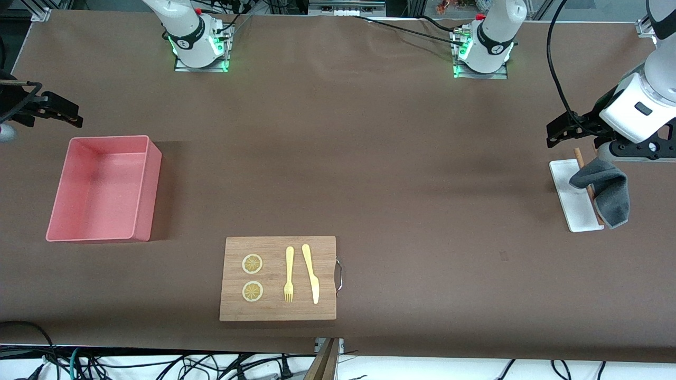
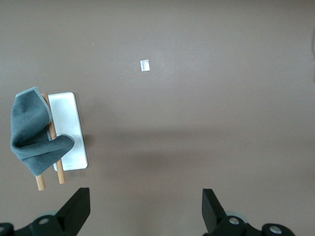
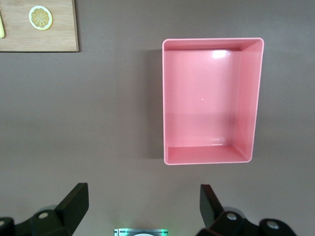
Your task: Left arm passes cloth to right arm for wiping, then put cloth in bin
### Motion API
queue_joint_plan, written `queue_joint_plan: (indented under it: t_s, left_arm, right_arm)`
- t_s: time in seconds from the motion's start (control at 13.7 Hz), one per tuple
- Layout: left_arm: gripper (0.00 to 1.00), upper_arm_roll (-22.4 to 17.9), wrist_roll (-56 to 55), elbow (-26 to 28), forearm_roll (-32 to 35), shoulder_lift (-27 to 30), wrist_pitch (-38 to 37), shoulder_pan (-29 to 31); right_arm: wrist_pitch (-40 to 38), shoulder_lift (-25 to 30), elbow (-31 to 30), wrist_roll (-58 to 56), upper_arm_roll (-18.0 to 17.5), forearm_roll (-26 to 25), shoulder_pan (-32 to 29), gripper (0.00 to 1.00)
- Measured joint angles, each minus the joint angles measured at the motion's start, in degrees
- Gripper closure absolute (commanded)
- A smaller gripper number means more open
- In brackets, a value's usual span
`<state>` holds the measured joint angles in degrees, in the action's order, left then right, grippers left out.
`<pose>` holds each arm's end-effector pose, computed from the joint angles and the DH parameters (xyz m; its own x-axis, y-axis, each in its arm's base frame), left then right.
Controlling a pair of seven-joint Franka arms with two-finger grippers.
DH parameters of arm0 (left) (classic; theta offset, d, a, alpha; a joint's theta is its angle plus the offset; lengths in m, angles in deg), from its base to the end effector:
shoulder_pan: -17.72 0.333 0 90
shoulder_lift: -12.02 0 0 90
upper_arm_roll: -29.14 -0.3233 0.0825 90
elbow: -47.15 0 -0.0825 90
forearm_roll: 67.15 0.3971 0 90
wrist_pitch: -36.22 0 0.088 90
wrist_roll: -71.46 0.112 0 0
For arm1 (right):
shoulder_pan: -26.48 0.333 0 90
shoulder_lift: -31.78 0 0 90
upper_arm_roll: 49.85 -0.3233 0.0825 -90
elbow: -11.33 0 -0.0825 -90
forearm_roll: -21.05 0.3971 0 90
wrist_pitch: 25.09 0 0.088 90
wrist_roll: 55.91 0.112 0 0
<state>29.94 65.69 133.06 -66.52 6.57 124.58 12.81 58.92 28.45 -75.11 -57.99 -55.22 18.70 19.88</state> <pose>0.5910 -0.0574 0.6036 0.9987 0.0015 -0.0511 0.0007 -0.9999 -0.0149 0.5739 -0.0189 0.6150 0.9948 0.0110 -0.1013 0.0143 -0.9994 0.0319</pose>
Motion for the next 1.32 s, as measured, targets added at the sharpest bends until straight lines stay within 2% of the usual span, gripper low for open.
queue_joint_plan:
  t_s: [1.32]
  left_arm:
    - [0.0,-0.8,0.3,-1.1,0.2,-0.1,-0.8,1.3]
  right_arm:
    - [0.0,0.0,0.0,0.0,0.1,0.0,0.0,0.0]
